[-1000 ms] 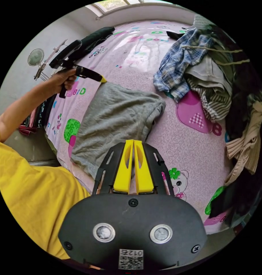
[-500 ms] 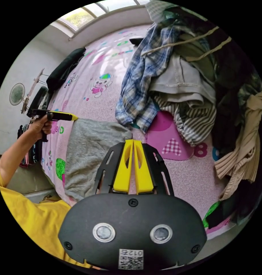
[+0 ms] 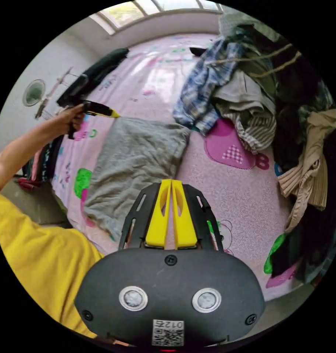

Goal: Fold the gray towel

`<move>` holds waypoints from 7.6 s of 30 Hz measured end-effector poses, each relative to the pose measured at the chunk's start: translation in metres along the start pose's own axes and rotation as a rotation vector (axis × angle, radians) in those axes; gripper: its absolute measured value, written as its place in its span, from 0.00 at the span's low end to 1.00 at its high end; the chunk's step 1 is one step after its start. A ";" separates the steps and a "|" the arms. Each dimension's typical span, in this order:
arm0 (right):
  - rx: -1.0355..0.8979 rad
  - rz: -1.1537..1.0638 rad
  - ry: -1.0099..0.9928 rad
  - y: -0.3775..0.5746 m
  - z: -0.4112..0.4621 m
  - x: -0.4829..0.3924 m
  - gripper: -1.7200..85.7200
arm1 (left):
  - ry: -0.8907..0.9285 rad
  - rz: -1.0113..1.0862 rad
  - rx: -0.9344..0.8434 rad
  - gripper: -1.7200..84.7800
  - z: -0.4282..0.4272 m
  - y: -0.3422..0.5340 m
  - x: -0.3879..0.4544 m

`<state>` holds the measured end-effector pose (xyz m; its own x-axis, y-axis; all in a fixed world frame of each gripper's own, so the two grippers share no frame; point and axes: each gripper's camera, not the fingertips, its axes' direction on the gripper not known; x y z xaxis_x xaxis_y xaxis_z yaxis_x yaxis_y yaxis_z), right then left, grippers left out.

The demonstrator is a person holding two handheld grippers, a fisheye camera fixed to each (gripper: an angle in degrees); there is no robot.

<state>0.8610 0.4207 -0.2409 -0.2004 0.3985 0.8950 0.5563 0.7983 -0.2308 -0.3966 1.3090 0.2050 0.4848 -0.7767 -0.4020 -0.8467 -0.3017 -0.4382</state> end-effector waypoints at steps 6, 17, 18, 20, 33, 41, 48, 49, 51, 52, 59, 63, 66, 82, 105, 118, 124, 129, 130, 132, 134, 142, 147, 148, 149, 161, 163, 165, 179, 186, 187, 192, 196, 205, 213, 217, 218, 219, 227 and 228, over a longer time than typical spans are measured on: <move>-0.028 -0.398 -0.127 0.064 0.041 -0.091 0.04 | -0.025 -0.073 0.160 0.03 -0.057 0.040 -0.009; -0.015 -0.682 0.019 0.144 0.179 -0.194 0.04 | 0.024 -0.055 0.015 0.05 -0.020 0.070 -0.001; -0.016 -0.681 0.037 0.146 0.185 -0.196 0.04 | 0.023 -0.053 0.016 0.05 -0.021 0.066 0.000; -0.030 -0.689 0.106 0.153 0.211 -0.203 0.04 | 0.031 -0.040 0.012 0.05 -0.023 0.058 0.002; -0.096 -0.696 0.231 0.186 0.298 -0.208 0.02 | -0.025 0.099 -0.040 0.02 -0.046 0.017 0.025; -0.132 -0.715 0.217 0.194 0.341 -0.193 0.02 | 0.038 0.104 0.012 0.03 -0.074 0.018 0.020; -0.110 -0.688 0.212 0.192 0.365 -0.180 0.02 | 0.246 0.034 -0.048 0.08 -0.075 0.078 0.003; -0.111 -0.684 0.208 0.192 0.368 -0.178 0.02 | 0.252 0.035 -0.062 0.08 -0.070 0.081 0.005; -0.109 -0.670 0.203 0.191 0.374 -0.174 0.02 | 0.251 0.033 -0.065 0.06 -0.057 0.089 0.016; -0.111 -0.666 0.202 0.191 0.377 -0.172 0.02 | 0.240 0.030 -0.049 0.05 -0.057 0.091 0.018; -0.127 -0.724 0.184 0.195 0.389 -0.167 0.02 | 0.140 0.048 0.046 0.03 -0.080 0.080 0.036; -0.110 -0.719 0.185 0.188 0.395 -0.161 0.02 | 0.139 0.082 -0.022 0.02 -0.071 0.070 0.040; -0.087 -0.707 0.174 0.179 0.398 -0.162 0.03 | 0.195 0.043 0.000 0.02 -0.069 0.074 0.031; -0.031 -0.068 0.091 0.183 0.358 -0.060 0.04 | 0.119 0.140 0.281 0.02 -0.116 0.173 0.067; -0.027 -0.345 0.029 0.193 0.346 -0.134 0.04 | 0.084 0.285 0.054 0.02 0.016 0.221 0.159; -0.071 -0.596 0.373 0.203 0.346 -0.189 0.04 | -0.033 0.342 -0.052 0.02 0.072 0.197 0.186; -0.082 -0.670 0.313 0.212 0.307 -0.198 0.03 | 0.000 0.287 -0.072 0.02 0.087 0.192 0.178; -0.113 -0.658 0.252 0.212 0.279 -0.183 0.03 | 0.014 0.255 -0.084 0.02 0.097 0.191 0.176; -0.112 -0.623 0.214 0.206 0.270 -0.178 0.03 | 0.019 0.251 -0.084 0.02 0.098 0.191 0.175; -0.107 -0.545 0.169 0.196 0.256 -0.171 0.04 | 0.042 0.236 -0.080 0.02 0.102 0.194 0.171; -0.063 -0.459 0.126 0.190 0.226 -0.161 0.04 | 0.057 0.248 -0.066 0.02 0.103 0.199 0.171; 0.120 0.218 0.099 0.218 0.106 -0.036 0.09 | 0.007 0.321 0.188 0.02 0.051 0.267 0.194; 0.138 0.520 -0.155 0.216 0.079 0.036 0.11 | 0.042 0.468 -0.033 0.02 0.119 0.314 0.247; 0.147 0.578 -0.222 0.213 0.076 0.046 0.11 | 0.031 0.480 -0.057 0.02 0.128 0.320 0.252; 0.141 0.635 -0.281 0.210 0.074 0.054 0.10 | 0.008 0.497 -0.086 0.02 0.143 0.333 0.260; -0.015 0.633 -0.277 0.187 0.009 0.067 0.05 | -0.007 0.443 -0.221 0.02 0.210 0.351 0.240; -0.018 0.643 -0.295 0.187 -0.007 0.068 0.05 | -0.027 0.474 -0.194 0.02 0.206 0.355 0.248; 0.027 0.635 -0.253 0.188 -0.032 0.066 0.05 | -0.045 0.556 -0.157 0.02 0.201 0.364 0.269; -0.116 0.125 0.015 0.069 -0.085 0.002 0.02 | -0.121 0.703 -0.331 0.02 0.294 0.360 0.320; -0.110 0.013 0.131 0.063 -0.115 -0.031 0.02 | -0.185 0.752 -0.038 0.02 0.214 0.348 0.314; -0.088 0.066 0.091 0.064 -0.122 -0.028 0.03 | -0.199 0.724 -0.002 0.02 0.206 0.340 0.307; -0.039 0.151 -0.087 0.049 -0.179 -0.004 0.05 | -0.141 0.383 0.125 0.02 0.164 0.230 0.217; 0.081 0.221 -0.126 -0.007 -0.217 0.019 0.13 | -0.180 0.290 0.086 0.02 0.168 0.175 0.183; -0.032 0.305 -0.203 -0.082 -0.210 0.031 0.08 | -0.234 0.314 0.012 0.02 0.190 0.137 0.154; -0.016 0.356 -0.184 -0.090 -0.233 0.029 0.04 | -0.168 0.350 0.050 0.02 0.186 0.138 0.131; 0.074 0.362 -0.167 -0.083 -0.270 0.023 0.03 | -0.127 0.324 0.033 0.02 0.180 0.135 0.122; 0.128 0.354 -0.139 -0.081 -0.283 0.018 0.03 | -0.133 0.325 0.061 0.02 0.171 0.139 0.123; 0.147 0.339 -0.136 -0.081 -0.288 0.014 0.03 | -0.143 0.332 0.106 0.02 0.161 0.145 0.127; 0.001 0.163 -0.080 -0.115 -0.261 -0.019 0.02 | -0.223 0.301 -0.004 0.02 0.183 0.143 0.126; 0.012 0.184 -0.071 -0.116 -0.263 -0.018 0.02 | -0.192 0.285 0.024 0.02 0.180 0.143 0.122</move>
<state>1.0124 0.2020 -0.1300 -0.1534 0.5687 0.8081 0.5792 0.7143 -0.3928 -0.4195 1.2703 -0.0515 0.2639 -0.7091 -0.6539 -0.9497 -0.0724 -0.3047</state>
